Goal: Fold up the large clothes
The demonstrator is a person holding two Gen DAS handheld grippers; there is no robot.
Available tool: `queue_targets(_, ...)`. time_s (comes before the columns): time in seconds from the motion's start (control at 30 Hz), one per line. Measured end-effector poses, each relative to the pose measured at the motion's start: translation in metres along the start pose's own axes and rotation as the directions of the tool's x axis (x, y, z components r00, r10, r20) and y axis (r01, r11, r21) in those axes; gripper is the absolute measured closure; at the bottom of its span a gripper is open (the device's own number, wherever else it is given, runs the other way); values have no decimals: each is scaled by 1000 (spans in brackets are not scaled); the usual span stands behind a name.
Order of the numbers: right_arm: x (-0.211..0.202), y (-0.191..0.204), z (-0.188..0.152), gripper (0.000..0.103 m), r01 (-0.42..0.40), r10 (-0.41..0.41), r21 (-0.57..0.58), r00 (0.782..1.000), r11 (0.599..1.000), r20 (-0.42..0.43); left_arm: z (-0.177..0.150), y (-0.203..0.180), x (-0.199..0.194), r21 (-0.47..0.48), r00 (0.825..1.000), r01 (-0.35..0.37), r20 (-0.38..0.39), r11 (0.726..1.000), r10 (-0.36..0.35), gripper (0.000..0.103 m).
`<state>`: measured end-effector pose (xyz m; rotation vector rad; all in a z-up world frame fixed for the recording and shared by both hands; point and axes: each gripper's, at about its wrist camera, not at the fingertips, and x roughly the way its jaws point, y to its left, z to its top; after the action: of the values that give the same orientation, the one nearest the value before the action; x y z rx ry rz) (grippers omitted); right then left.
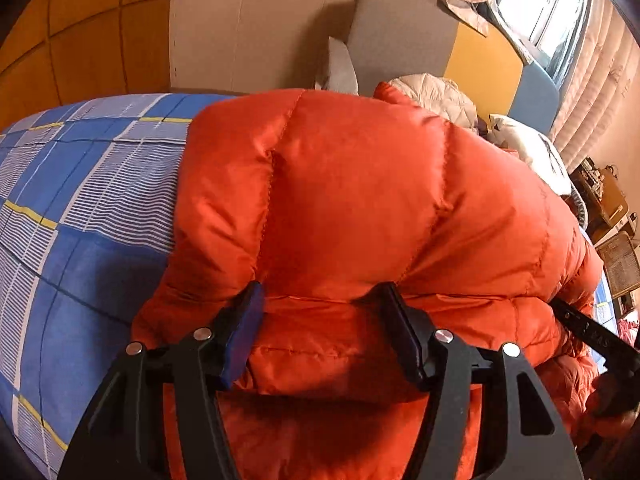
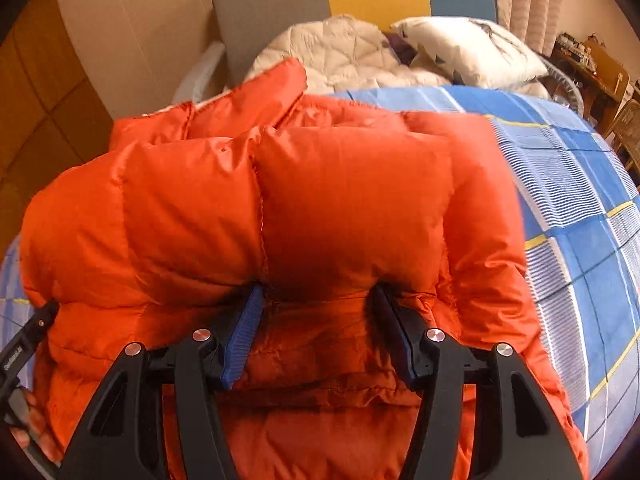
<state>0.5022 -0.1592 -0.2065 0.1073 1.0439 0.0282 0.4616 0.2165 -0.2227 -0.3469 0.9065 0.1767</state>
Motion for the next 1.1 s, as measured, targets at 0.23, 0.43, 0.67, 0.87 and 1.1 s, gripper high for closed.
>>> queue_targets(0.23, -42, -24, -25, 35, -104, 102, 46, 994, 994, 41, -21, 11, -48, -29, 998, 5, 63, 1000, -3, 33)
queue_targets(0.43, -85, -75, -76, 29, -112, 107, 94, 993, 989, 51, -67, 60, -92, -87, 997, 11, 76, 996, -4, 33)
queue_targets(0.67, -122, -139, -127, 24, -68, 61, 125, 996, 990, 59, -122, 120, -130, -159, 998, 13, 69, 987, -2, 33)
queue_targets(0.87, -130, -174, -174, 23, -125, 123, 174, 992, 977, 21, -164, 135, -144, -155, 998, 58, 38, 986, -53, 35)
queue_targets(1.1, -131, -183, -216, 23, -236, 247, 215, 969, 948, -26, -195, 139, -154, -162, 994, 113, 12, 980, -112, 43)
